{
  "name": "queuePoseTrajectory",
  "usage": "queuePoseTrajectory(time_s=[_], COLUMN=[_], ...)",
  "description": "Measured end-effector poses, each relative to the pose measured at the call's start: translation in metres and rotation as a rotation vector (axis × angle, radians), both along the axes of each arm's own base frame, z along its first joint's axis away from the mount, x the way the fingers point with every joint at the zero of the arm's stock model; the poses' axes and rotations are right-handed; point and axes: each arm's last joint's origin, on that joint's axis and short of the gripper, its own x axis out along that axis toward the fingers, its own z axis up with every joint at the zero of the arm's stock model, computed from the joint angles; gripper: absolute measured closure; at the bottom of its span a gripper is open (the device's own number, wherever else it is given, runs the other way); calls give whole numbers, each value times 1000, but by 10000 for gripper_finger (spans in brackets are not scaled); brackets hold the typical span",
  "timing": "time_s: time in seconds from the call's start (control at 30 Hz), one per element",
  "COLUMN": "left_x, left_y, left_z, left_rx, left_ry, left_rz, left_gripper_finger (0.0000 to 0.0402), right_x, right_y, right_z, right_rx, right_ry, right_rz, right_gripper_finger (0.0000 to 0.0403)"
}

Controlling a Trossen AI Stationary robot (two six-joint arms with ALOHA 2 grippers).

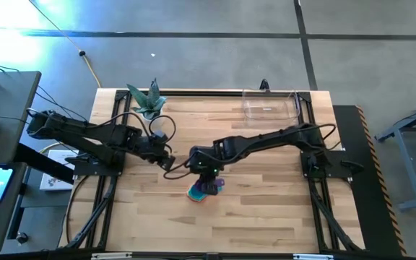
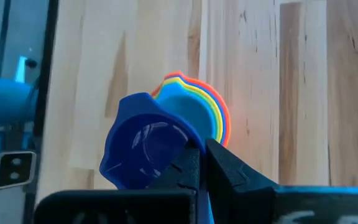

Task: Nest measuring cups in basket
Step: Stack the violet measuring cup into the blue measuring cup

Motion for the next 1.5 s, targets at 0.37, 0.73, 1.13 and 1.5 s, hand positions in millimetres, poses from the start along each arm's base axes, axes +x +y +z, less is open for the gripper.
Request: queuePoseTrajectory(time_s=[0.37, 0.73, 1.13, 1.5], left_x=[0, 0, -1, -1], left_y=[0, -1, -4, -4], left_z=[0, 0, 0, 0], left_rx=[-17, -16, -15, -15], left_ry=[-1, -1, -1, -1], left_rz=[29, 26, 7, 7], left_gripper_finger=[355, 355, 355, 355], right_x=[12, 16, 16, 17], right_y=[7, 7, 8, 8], right_z=[-23, -24, -31, -31], right_rx=[38, 16, 43, 39], right_ry=[-10, -41, -1, -5], right_rz=[77, 74, 41, 35], right_gripper_finger=[402, 396, 395, 367])
